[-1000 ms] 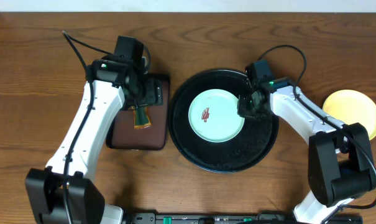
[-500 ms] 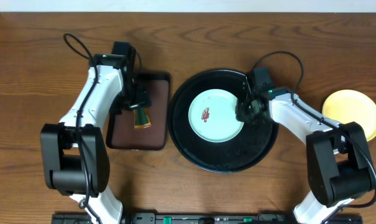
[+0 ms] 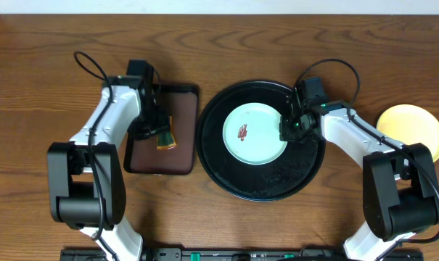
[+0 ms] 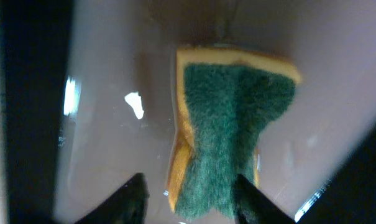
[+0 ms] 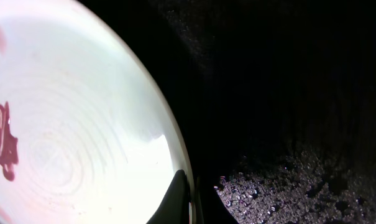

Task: Clean dirty plates on tray and stack at the side
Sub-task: 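Reach the left gripper to the sponge in the small tray and grasp it, then dip the sponge in the tray water with the left gripper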

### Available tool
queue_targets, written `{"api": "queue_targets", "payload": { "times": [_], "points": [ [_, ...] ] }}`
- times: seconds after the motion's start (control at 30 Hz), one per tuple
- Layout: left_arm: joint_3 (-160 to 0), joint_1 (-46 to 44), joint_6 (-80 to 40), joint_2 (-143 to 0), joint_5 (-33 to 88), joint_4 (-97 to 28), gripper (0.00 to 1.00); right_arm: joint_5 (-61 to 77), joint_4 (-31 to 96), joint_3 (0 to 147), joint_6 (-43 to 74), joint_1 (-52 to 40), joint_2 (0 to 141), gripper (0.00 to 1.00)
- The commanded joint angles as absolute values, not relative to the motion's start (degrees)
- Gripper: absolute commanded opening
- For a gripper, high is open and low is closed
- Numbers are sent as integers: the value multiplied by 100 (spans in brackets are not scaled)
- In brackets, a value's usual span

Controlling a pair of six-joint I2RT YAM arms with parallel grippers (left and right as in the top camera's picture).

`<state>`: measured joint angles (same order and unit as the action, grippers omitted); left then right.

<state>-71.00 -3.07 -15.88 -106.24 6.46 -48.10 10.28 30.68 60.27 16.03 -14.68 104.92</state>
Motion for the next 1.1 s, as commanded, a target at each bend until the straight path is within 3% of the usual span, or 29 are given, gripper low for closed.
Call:
{"api": "queue_targets", "payload": {
  "times": [0.0,0.23,0.43,0.6,0.7,0.83,0.93,0.97,1.0,1.07],
  "points": [
    [-6779,-316,-1529,-10558,707,-4381,8,537,3208,5966,1278,-1389,10488,1],
    [-6016,-443,-1529,-10560,698,-3260,8,541,3210,5966,1280,-1391,10488,1],
    [-6337,-443,-1487,-10516,642,-3852,8,602,3216,5966,1323,-1391,10488,1],
    [-7297,-449,-1485,-10302,668,-4842,37,631,3214,5966,1323,-1391,10488,1],
    [-7334,-449,-1487,-10250,703,-4772,43,631,3214,5966,1323,-1391,10488,1],
    [-7004,-447,-1487,-10412,701,-4160,40,628,3214,5966,1323,-1391,10488,1],
    [-6775,-449,-1509,-10645,705,-3868,26,637,3218,5966,1323,-1391,10488,1],
    [-6755,-449,-1509,-10772,705,-3887,13,652,3216,5966,1326,-1391,10488,1],
    [-6755,-447,-1509,-10908,705,-3940,8,652,3216,5966,1326,-1393,10488,1],
    [-6755,-447,-1507,-11061,705,-4016,7,652,3214,5966,1326,-1393,10488,1]
  ]
}}
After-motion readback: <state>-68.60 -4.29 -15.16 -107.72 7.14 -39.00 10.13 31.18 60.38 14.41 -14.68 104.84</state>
